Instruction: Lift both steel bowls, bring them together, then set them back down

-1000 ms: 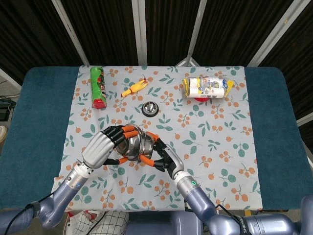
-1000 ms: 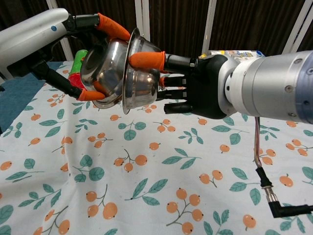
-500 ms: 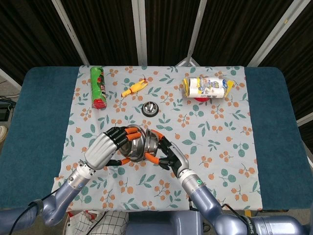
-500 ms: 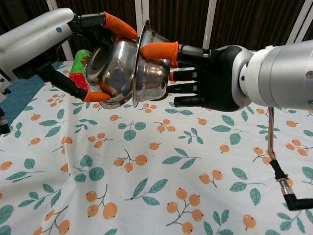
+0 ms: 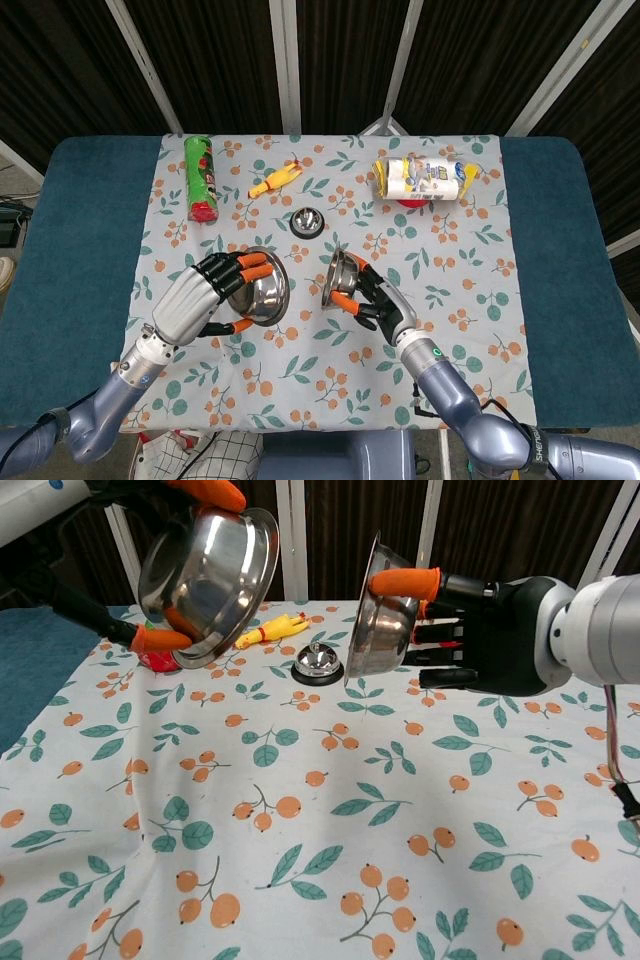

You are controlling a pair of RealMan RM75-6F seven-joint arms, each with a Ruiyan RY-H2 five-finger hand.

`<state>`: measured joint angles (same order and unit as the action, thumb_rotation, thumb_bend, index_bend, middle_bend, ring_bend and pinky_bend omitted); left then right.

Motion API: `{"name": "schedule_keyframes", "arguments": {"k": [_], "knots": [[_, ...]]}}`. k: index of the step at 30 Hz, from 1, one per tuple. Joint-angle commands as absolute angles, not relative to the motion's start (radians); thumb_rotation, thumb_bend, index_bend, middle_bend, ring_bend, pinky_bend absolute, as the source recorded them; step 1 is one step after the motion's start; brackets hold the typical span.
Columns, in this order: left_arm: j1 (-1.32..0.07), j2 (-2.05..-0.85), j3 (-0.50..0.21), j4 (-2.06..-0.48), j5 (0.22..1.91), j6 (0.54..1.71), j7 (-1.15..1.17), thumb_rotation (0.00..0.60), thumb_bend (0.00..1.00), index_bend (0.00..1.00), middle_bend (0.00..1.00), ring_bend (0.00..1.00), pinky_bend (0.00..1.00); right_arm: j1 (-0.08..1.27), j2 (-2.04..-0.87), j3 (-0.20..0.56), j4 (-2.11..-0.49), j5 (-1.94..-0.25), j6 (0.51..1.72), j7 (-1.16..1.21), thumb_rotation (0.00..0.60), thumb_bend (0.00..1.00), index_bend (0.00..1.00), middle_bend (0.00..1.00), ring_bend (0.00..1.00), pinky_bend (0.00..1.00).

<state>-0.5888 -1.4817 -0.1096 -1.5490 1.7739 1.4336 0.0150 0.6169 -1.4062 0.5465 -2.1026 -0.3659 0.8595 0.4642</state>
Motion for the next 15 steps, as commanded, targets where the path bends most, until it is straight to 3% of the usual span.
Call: {"name": "schedule_keyframes", "arguments": {"k": [1,15], "knots": [[-0.596,-1.492,-0.107,-1.536,1.769,1.421,0.009,0.6,0.6,0.63,0.69,0.54,0.76,0.62,-1.408,0.549,-2.107,-0.369,0.836,0.477,0.6,0.34,1.0,0.89,0.92,1.0],[-0.627,-1.55,-0.103,-1.489,1.801,1.415,0.012,0.6,0.6,0.63,0.7,0.54,0.76,0.688,-1.449,0.584,-2.212,-0.303,0.857,0.512,0.6,0.34,1.0,0.89,0.92,1.0]]}}
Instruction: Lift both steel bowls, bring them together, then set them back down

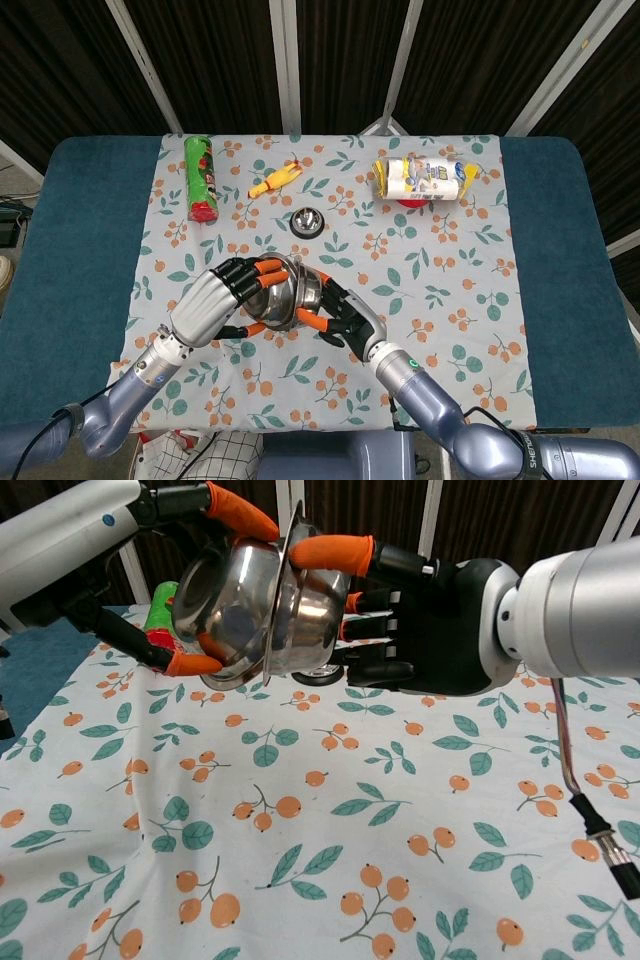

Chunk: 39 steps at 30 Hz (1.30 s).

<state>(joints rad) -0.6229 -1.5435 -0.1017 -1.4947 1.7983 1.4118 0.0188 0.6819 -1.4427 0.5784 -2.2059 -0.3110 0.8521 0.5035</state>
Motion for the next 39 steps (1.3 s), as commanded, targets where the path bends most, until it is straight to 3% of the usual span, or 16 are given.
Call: {"name": "schedule_keyframes", "arguments": {"k": [1,13,20,27,35,39], "knots": [[-0.63,-1.556,-0.105,-1.484,1.8,1.414,0.006,0.6,0.6,0.63,0.7,0.54,0.76,0.693,-1.454,0.586,-2.213,-0.298,0.861,0.515,0.6,0.34,1.0,0.89,0.92,1.0],[-0.65,-1.593,-0.099,-1.47,1.813,1.407,0.011,0.6,0.6,0.63,0.7,0.54,0.76,0.714,-1.465,0.59,-2.214,-0.283,0.878,0.528,0.6,0.34,1.0,0.89,0.92,1.0],[-0.638,-1.563,-0.09,-1.508,1.84,1.44,0.037,0.6,0.6,0.63,0.7,0.55,0.77,0.676,-1.406,0.595,-2.208,-0.293,0.885,0.533,0.6,0.34,1.0,0.89,0.92,1.0],[-0.622,-1.5,-0.085,-1.575,1.85,1.459,0.066,0.6,0.6,0.63,0.7,0.55,0.77,0.625,-1.329,0.589,-2.129,-0.32,0.817,0.547,0.6,0.34,1.0,0.89,0.92,1.0],[-0.609,-1.437,-0.087,-1.643,1.822,1.441,0.084,0.6,0.61,0.63,0.7,0.55,0.77,0.586,-1.271,0.562,-2.003,-0.393,0.754,0.535,0.6,0.34,1.0,0.89,0.92,1.0],[-0.602,-1.409,-0.083,-1.667,1.787,1.411,0.094,0.6,0.61,0.63,0.7,0.55,0.77,0.596,-1.254,0.495,-1.95,-0.519,0.789,0.409,0.6,0.34,1.0,0.89,0.92,1.0]]}}
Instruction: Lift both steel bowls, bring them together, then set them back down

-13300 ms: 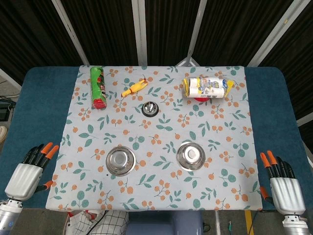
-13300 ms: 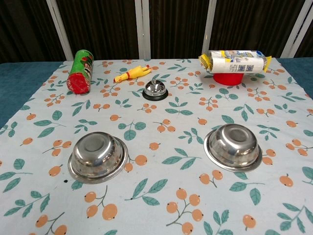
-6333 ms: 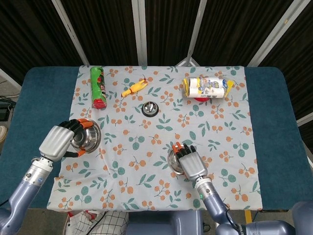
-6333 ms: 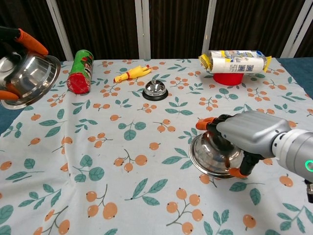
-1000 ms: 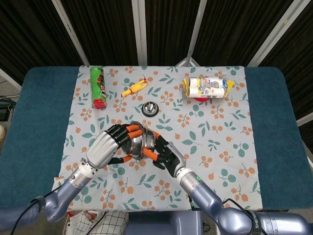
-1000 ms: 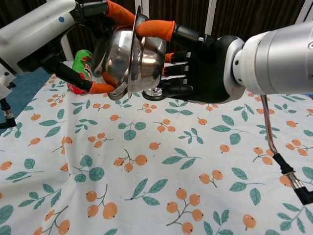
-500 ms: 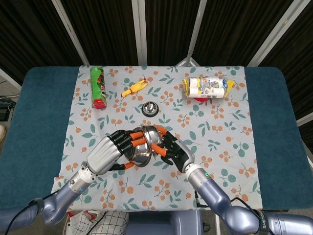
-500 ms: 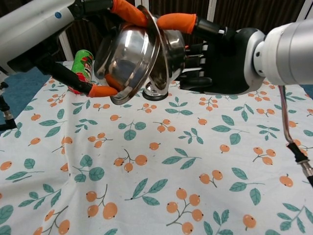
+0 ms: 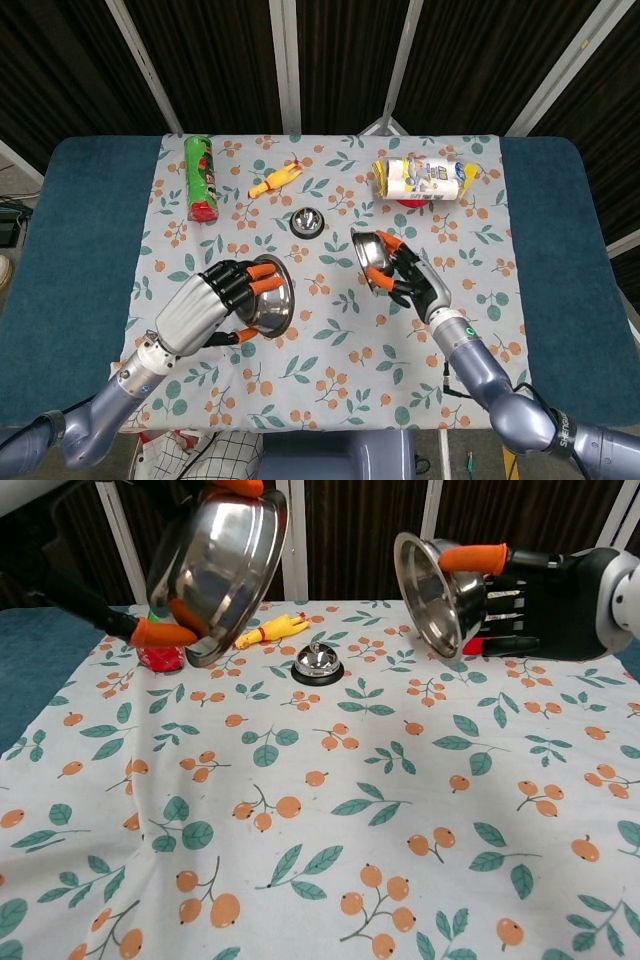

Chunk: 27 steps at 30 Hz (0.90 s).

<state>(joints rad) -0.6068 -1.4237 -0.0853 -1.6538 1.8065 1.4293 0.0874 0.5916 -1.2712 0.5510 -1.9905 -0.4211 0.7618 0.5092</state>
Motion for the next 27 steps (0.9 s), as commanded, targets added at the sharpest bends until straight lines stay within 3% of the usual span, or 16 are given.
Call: {"name": "schedule_keyframes", "arguments": {"k": [1,7,14,20,27], "knots": [[-0.6,-1.399,-0.081,-1.674,1.77,1.396,0.099,0.6,0.61,0.63,0.7,0.55,0.77,0.599,-1.256,0.466,-1.938,-0.573,0.826,0.353,0.6,0.34,1.0,0.89,0.92,1.0],[-0.6,-1.37,-0.06,-1.686,1.67,1.284,0.128,0.6,0.61,0.63,0.7,0.55,0.77,0.607,-1.317,0.306,-1.863,-0.788,1.019,0.074,0.6,0.34,1.0,0.89,0.92,1.0],[-0.614,-1.402,-0.036,-1.635,1.583,1.16,0.177,0.6,0.61,0.63,0.7,0.55,0.77,0.592,-1.501,0.095,-1.656,-1.123,1.296,-0.314,0.6,0.34,1.0,0.89,0.92,1.0],[-0.619,-1.437,-0.028,-1.599,1.554,1.119,0.208,0.6,0.61,0.63,0.69,0.55,0.77,0.563,-1.604,-0.005,-1.516,-1.256,1.359,-0.454,0.6,0.34,1.0,0.89,0.92,1.0],[-0.626,-1.472,-0.002,-1.543,1.528,1.055,0.219,0.6,0.61,0.62,0.69,0.55,0.77,0.533,-1.667,-0.039,-1.453,-1.289,1.348,-0.469,0.6,0.34,0.99,0.89,0.91,1.0]]}}
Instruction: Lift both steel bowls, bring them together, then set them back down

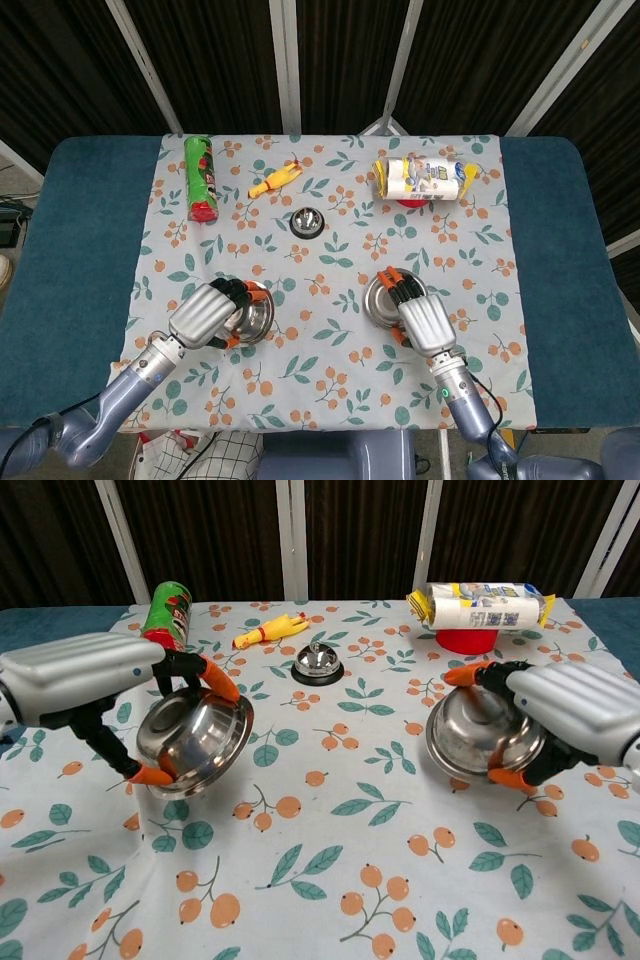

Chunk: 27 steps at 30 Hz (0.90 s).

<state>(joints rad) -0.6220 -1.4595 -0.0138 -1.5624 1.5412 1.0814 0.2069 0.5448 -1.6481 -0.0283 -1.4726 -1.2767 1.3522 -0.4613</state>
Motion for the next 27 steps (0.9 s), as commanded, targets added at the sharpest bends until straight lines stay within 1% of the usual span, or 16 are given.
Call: {"name": "schedule_keyframes", "arguments": {"k": [1,9,13,16,18,19,20,21,22,23,24,25,26,27], "knots": [[-0.627,-1.474,0.0,-1.539,1.523,1.047,0.223,0.6,0.61,0.62,0.69,0.55,0.76,0.53,-1.673,-0.041,-1.447,-1.292,1.346,-0.469,0.6,0.34,0.99,0.89,0.91,1.0],[-0.628,-1.469,0.004,-1.541,1.454,0.989,0.286,0.6,0.61,0.62,0.68,0.54,0.75,0.507,-1.721,-0.072,-1.364,-1.352,1.334,-0.494,0.6,0.34,0.97,0.89,0.9,1.0],[-0.627,-1.454,0.004,-1.561,1.412,0.964,0.321,0.6,0.61,0.59,0.67,0.53,0.74,0.497,-1.742,-0.079,-1.326,-1.385,1.34,-0.504,0.6,0.34,0.94,0.88,0.88,1.0],[-0.628,-1.435,0.001,-1.595,1.366,0.941,0.344,0.6,0.6,0.55,0.64,0.51,0.72,0.489,-1.754,-0.074,-1.308,-1.398,1.339,-0.502,0.6,0.34,0.9,0.84,0.86,1.0],[-0.629,-1.425,-0.002,-1.612,1.339,0.928,0.353,0.6,0.6,0.51,0.62,0.49,0.68,0.485,-1.757,-0.071,-1.306,-1.398,1.333,-0.5,0.6,0.34,0.85,0.81,0.83,1.0],[-0.63,-1.421,-0.003,-1.618,1.328,0.923,0.361,0.6,0.58,0.49,0.6,0.48,0.65,0.483,-1.757,-0.069,-1.306,-1.397,1.33,-0.5,0.6,0.34,0.82,0.8,0.82,1.0],[-0.632,-1.417,-0.005,-1.622,1.315,0.92,0.375,0.6,0.56,0.46,0.58,0.46,0.6,0.481,-1.757,-0.067,-1.304,-1.398,1.326,-0.501,0.6,0.34,0.77,0.76,0.79,1.0],[-0.633,-1.417,-0.006,-1.622,1.308,0.92,0.387,0.6,0.54,0.43,0.55,0.45,0.57,0.479,-1.757,-0.067,-1.302,-1.398,1.322,-0.502,0.6,0.34,0.68,0.72,0.76,0.99],[-0.633,-1.417,-0.006,-1.621,1.3,0.92,0.397,0.6,0.49,0.39,0.51,0.42,0.53,0.478,-1.756,-0.067,-1.301,-1.397,1.317,-0.502,0.6,0.34,0.62,0.68,0.73,0.97],[-0.633,-1.419,-0.007,-1.62,1.289,0.92,0.41,0.6,0.45,0.33,0.47,0.39,0.49,0.475,-1.754,-0.065,-1.301,-1.395,1.311,-0.502,0.6,0.34,0.54,0.63,0.69,0.94],[-0.633,-1.42,-0.008,-1.621,1.282,0.919,0.413,0.6,0.42,0.29,0.44,0.36,0.47,0.474,-1.753,-0.064,-1.299,-1.396,1.309,-0.504,0.6,0.34,0.43,0.57,0.63,0.91],[-0.633,-1.421,-0.008,-1.621,1.277,0.919,0.415,0.6,0.39,0.22,0.39,0.33,0.44,0.473,-1.751,-0.063,-1.297,-1.398,1.307,-0.506,0.6,0.34,0.35,0.53,0.6,0.88],[-0.632,-1.421,-0.008,-1.622,1.272,0.919,0.418,0.6,0.37,0.18,0.37,0.32,0.43,0.472,-1.749,-0.062,-1.295,-1.398,1.305,-0.505,0.6,0.34,0.25,0.47,0.54,0.85],[-0.632,-1.421,-0.007,-1.624,1.264,0.918,0.424,0.6,0.34,0.13,0.35,0.3,0.41,0.471,-1.746,-0.059,-1.293,-1.4,1.301,-0.504,0.6,0.34,0.16,0.42,0.5,0.83]]}}
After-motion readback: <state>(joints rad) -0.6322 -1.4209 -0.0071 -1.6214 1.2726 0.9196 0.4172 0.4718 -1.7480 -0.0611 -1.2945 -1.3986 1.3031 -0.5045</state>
